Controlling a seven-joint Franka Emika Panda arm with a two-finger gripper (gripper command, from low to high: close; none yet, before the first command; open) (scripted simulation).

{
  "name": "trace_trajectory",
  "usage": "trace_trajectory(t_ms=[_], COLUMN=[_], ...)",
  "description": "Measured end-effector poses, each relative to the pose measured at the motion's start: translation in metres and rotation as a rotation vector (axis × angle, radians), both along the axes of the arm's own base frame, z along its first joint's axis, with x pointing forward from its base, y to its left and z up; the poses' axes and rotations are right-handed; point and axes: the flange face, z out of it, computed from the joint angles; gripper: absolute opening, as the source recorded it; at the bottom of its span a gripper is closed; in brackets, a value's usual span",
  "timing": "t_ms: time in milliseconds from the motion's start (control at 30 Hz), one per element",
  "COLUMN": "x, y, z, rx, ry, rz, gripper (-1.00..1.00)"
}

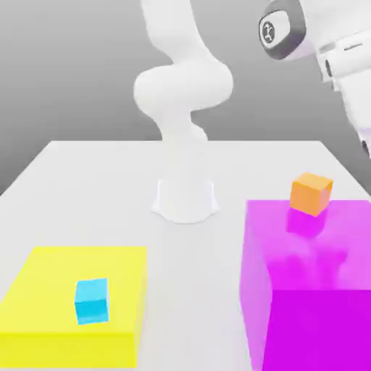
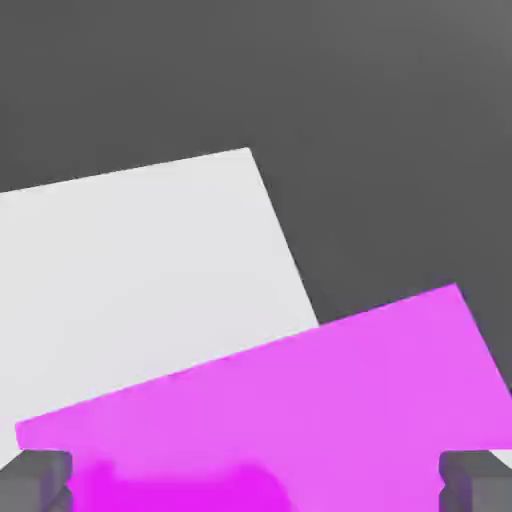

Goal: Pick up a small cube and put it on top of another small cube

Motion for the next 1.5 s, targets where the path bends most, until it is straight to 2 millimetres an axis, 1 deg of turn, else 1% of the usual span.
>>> trace_trajectory(t_ms=[100,167,267,333,400,633,667,833,867,900,967,1133,1167,1233,1300,1500], x=[-0.037,-0.064,-0.096,-0.101,-0.096,-0.097,-0.098,-0.098,-0.098,-0.098,-0.097,-0.098,-0.095,-0.096,-0.083,-0.064], y=[0.022,0.031,0.029,0.017,0.003,0.000,-0.001,-0.001,-0.001,-0.001,0.000,0.000,0.004,0.029,0.048,0.115], z=[-0.043,-0.071,-0.124,-0.151,-0.174,-0.235,-0.243,-0.243,-0.247,-0.244,-0.231,-0.190,-0.182,-0.166,-0.148,-0.084], rx=[-0.058,-0.100,-0.210,-0.285,-0.346,-0.373,-0.373,-0.375,-0.374,-0.374,-0.375,-0.374,-0.372,-0.371,-0.366,-0.356], ry=[0.009,0.013,0.045,0.082,0.121,0.136,0.136,0.138,0.138,0.138,0.137,0.138,0.136,0.120,0.108,0.063], rz=[0.200,0.335,0.535,0.602,0.623,0.646,0.646,0.646,0.646,0.646,0.647,0.646,0.642,0.681,0.685,0.741], gripper=[0.00,0.00,0.00,0.00,0.00,0.00,-1.00,-1.00,-1.00,-1.00,-1.00,-1.00,-1.00,-1.00,-1.00,-1.00])
